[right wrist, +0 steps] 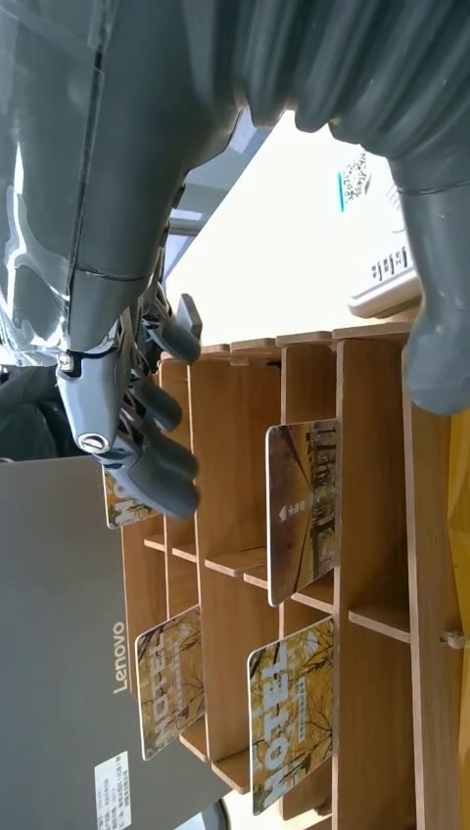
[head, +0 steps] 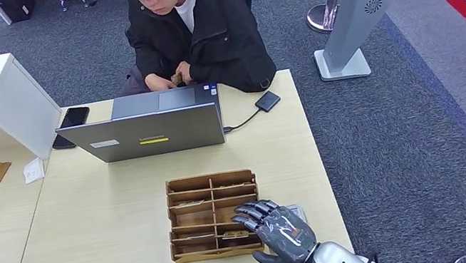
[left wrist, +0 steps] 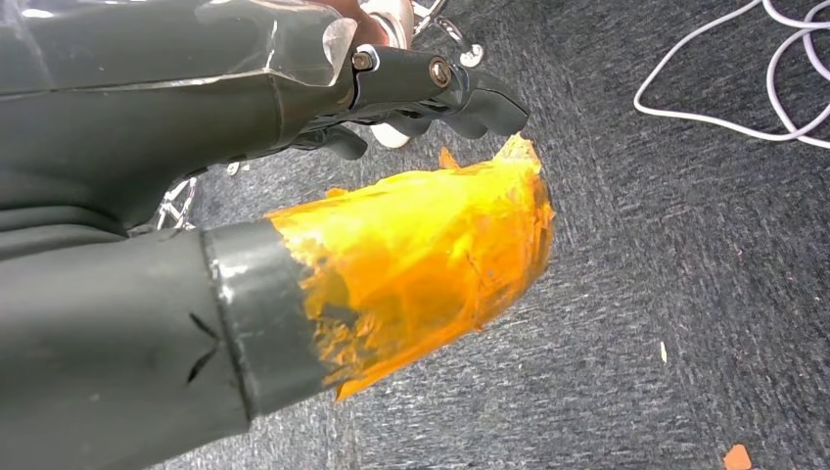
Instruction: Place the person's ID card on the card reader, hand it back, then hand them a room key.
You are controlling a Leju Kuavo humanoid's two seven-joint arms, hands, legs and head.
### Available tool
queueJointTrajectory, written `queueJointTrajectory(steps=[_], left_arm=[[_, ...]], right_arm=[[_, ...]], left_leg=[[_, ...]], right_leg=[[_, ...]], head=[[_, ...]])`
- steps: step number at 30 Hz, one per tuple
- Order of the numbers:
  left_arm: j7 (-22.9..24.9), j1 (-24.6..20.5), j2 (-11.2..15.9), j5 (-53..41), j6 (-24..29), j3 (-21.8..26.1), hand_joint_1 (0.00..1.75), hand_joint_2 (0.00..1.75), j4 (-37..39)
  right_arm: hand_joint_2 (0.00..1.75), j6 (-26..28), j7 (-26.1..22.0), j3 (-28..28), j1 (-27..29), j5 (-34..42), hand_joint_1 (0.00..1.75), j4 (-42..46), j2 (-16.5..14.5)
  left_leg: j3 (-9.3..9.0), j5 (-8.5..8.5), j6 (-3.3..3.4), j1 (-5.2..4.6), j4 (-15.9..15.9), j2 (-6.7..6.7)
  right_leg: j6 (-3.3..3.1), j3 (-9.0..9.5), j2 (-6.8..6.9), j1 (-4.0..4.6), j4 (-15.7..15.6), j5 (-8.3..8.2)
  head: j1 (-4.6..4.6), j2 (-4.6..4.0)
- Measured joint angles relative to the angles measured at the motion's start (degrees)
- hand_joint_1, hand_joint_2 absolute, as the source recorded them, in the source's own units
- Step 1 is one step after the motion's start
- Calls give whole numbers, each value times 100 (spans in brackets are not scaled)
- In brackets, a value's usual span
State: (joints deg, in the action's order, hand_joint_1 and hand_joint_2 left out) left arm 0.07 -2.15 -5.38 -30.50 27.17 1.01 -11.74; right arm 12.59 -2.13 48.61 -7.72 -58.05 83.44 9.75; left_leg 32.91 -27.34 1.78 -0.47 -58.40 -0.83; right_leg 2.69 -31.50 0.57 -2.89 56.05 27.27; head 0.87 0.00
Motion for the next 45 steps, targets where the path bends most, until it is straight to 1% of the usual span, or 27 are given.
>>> queueJointTrajectory(steps=[1,2,4,9,21,39,41,45], left_arm=[[0,0,0,-1,0,0,0,0,0],[0,0,0,-2,-1,0,0,0,0],[0,0,0,-4,-1,0,0,0,0],[0,0,0,-20,0,0,0,0,0],[0,1,0,-32,0,0,0,0,0],[0,1,0,-37,0,0,0,0,0],[0,1,0,-37,0,0,0,0,0],[0,1,0,-37,0,0,0,0,0]], right_arm=[[175,1,1,0,-2,2,102,-5,0],[175,1,1,0,-4,3,106,-9,0],[175,3,2,0,-8,9,95,-14,0],[175,4,20,-2,-18,20,91,-18,0],[175,4,21,-3,-19,27,96,-18,0],[175,4,21,-5,-22,39,95,-19,0],[175,4,21,-4,-22,39,93,-19,0],[175,4,21,-4,-22,39,84,-19,0]], left_leg=[[0,0,0,0,0,0],[0,0,0,0,0,0],[0,0,0,0,0,0],[0,0,0,0,0,0],[0,0,0,0,0,0],[0,0,0,0,0,0],[0,0,0,0,0,0],[0,0,0,0,0,0]], right_leg=[[0,0,0,0,0,0],[0,0,0,0,0,0],[0,0,0,0,0,0],[0,0,0,0,0,0],[0,0,0,0,0,0],[0,0,0,0,0,0],[0,0,0,0,0,0],[0,0,0,0,0,0]], head=[[0,0],[0,0],[0,0],[0,0],[0,0],[0,0],[0,0],[1,0]])
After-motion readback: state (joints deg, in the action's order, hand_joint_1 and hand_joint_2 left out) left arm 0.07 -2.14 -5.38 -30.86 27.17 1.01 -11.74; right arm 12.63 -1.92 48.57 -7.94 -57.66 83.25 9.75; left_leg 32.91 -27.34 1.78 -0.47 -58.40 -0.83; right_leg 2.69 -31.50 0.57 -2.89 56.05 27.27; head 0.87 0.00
